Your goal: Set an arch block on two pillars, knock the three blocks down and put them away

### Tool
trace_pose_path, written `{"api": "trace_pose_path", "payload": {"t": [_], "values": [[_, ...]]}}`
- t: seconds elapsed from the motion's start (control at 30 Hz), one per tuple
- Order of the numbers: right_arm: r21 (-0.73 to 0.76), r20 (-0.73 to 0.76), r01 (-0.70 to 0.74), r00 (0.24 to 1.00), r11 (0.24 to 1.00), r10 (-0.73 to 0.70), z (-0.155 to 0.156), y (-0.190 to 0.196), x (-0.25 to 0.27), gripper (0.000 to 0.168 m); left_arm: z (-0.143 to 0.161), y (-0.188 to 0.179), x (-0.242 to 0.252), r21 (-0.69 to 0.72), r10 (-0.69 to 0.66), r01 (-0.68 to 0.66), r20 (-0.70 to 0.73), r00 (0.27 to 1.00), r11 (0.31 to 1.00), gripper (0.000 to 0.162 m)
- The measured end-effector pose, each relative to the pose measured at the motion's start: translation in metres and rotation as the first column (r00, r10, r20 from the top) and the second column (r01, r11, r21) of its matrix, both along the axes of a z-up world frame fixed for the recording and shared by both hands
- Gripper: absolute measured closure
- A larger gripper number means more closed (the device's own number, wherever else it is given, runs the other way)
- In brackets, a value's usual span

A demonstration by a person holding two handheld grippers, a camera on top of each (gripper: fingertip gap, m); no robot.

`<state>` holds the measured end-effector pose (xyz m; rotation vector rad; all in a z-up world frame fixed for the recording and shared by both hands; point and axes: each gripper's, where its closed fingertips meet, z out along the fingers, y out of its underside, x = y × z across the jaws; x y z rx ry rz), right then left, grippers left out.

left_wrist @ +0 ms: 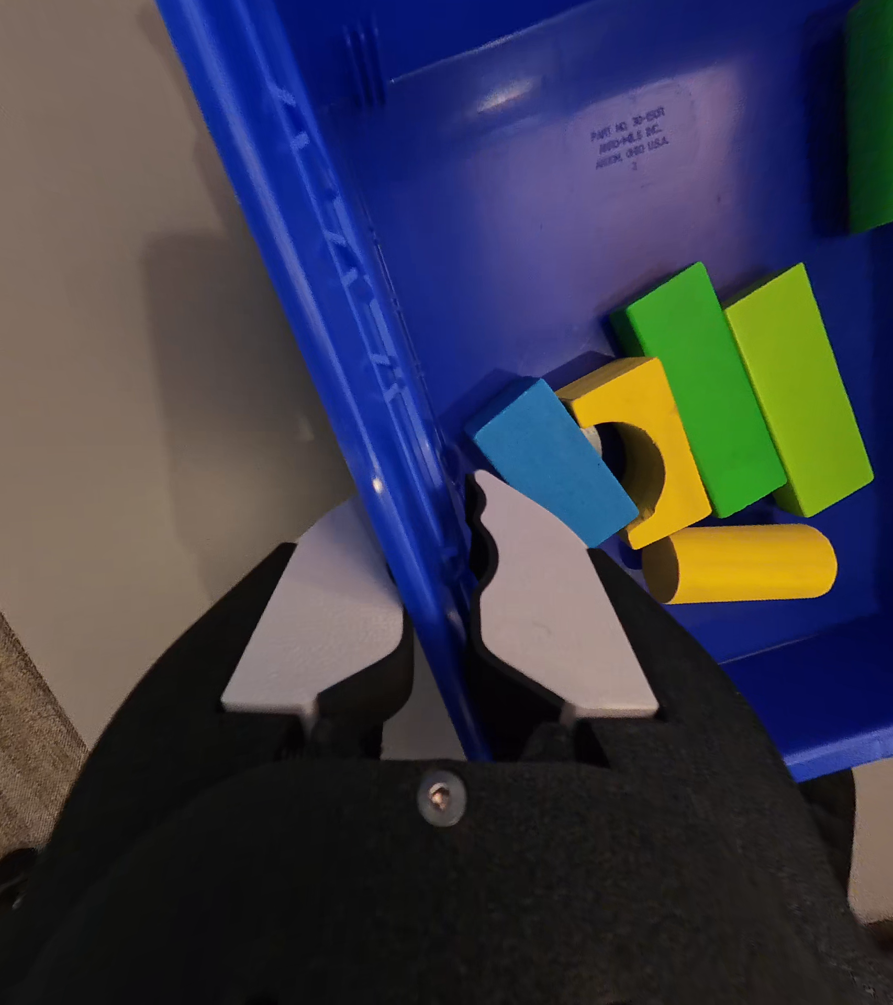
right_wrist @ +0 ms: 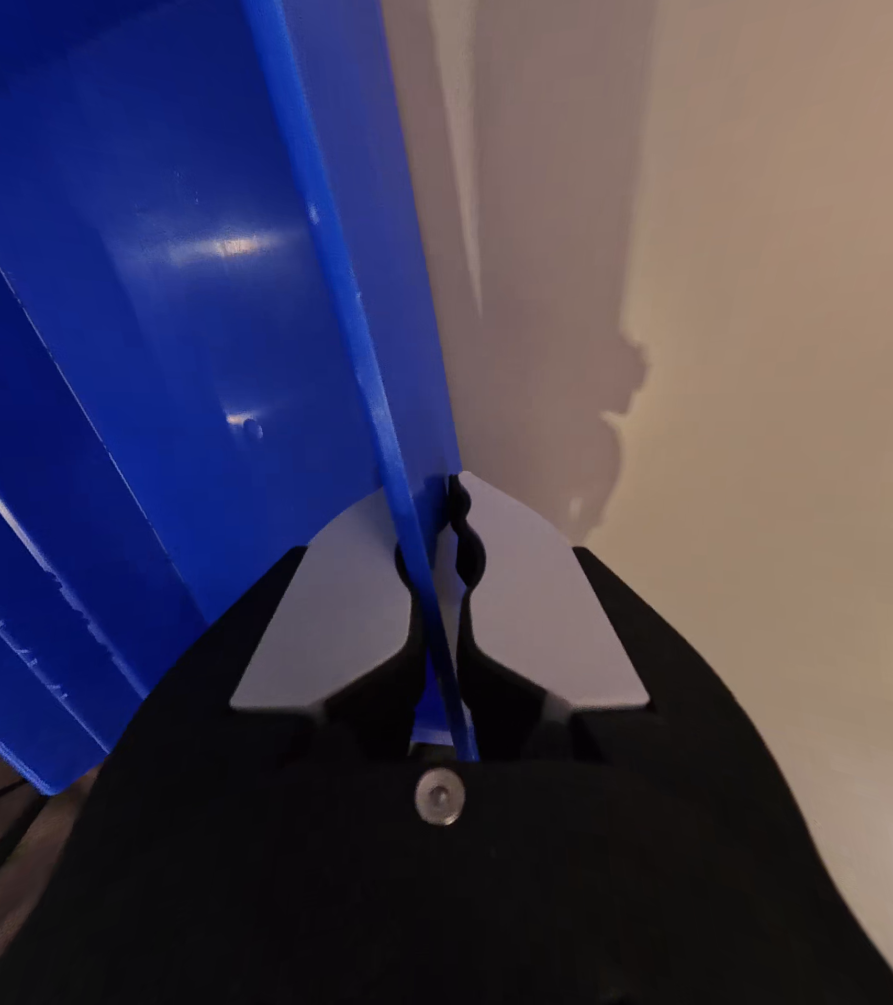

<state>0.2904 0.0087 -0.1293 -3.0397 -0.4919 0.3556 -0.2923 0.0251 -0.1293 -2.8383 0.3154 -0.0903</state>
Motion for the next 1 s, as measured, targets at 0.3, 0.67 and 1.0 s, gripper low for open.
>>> {"api": "trace_pose_path", "payload": {"t": [0.3, 0.67, 1.0], "values": [[0.000, 0.006, 0.252, 0.968, 0.968, -0.252, -0.002, -0.010, 0.162, 0.161, 0.000, 0.016, 0.011, 0.050, -0.102, 0.106, -0.078, 0.992, 0.993, 0.139], [0.032, 0.035, 0.179, 0.983, 0.983, -0.180, -0.006, -0.009, 0.179, 0.157, 0.005, 0.019, 0.010, 0.059, -0.131, 0.146, -0.208, 0.969, 0.987, 0.120], [0.270, 0.046, 0.256, 0.959, 0.928, -0.278, 0.029, 0.014, 0.199, 0.128, 0.083, 0.029, 0.030, 0.377, -0.136, 0.185, -0.154, 0.979, 0.907, 0.117]]}}
